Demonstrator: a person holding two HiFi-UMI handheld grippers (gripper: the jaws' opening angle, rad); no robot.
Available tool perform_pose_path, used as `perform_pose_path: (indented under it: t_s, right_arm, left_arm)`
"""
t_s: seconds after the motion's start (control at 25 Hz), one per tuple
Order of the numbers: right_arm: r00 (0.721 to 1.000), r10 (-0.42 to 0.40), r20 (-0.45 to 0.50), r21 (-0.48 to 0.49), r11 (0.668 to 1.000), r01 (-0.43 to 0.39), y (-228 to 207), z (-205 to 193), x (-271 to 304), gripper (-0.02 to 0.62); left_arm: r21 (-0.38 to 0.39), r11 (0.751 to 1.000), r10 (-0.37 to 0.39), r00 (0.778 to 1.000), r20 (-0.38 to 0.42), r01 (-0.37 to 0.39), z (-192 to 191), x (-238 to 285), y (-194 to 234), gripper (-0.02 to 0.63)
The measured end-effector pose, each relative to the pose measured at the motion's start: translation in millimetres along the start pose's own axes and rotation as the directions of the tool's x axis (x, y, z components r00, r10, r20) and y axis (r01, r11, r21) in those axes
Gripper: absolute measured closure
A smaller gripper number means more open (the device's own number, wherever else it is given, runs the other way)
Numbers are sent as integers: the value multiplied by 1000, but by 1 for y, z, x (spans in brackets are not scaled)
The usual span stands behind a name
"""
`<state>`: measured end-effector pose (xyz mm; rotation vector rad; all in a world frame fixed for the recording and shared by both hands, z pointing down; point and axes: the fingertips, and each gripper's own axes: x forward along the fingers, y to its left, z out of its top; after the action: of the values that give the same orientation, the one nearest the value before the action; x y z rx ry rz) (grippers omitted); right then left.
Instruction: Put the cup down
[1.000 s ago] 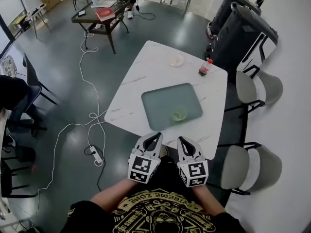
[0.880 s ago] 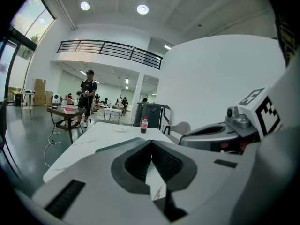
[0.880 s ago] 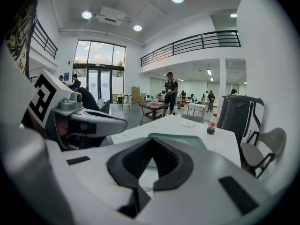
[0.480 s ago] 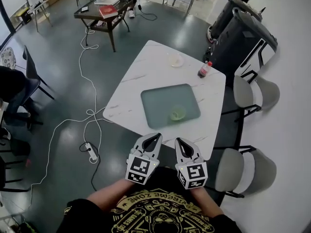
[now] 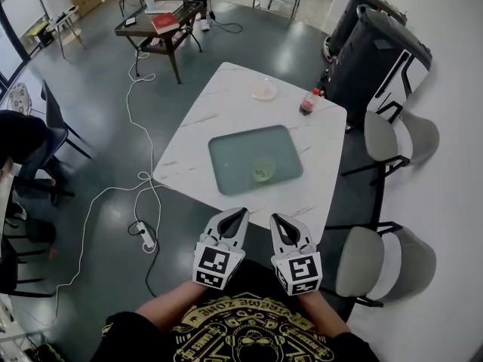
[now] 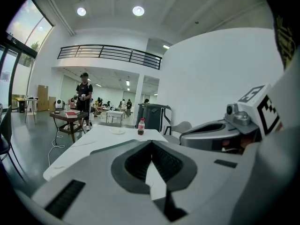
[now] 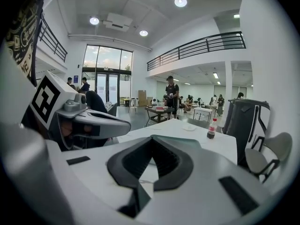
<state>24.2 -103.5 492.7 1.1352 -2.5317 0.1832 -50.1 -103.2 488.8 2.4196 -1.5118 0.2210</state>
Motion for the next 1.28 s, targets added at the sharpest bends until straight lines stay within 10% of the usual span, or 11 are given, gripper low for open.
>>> perform_pose_path:
  t_s: [0.88, 1.28]
  right_arm:
    - [968, 237, 80, 0, 971, -238, -10, -40, -99, 589]
    - [972, 218, 86, -40, 976, -215, -16, -37, -125, 589]
  left_arm:
    - [-12, 972, 233, 972, -2, -233, -28, -44, -117, 598]
    - [10, 974, 227, 973, 34, -228, -22, -51, -135, 598]
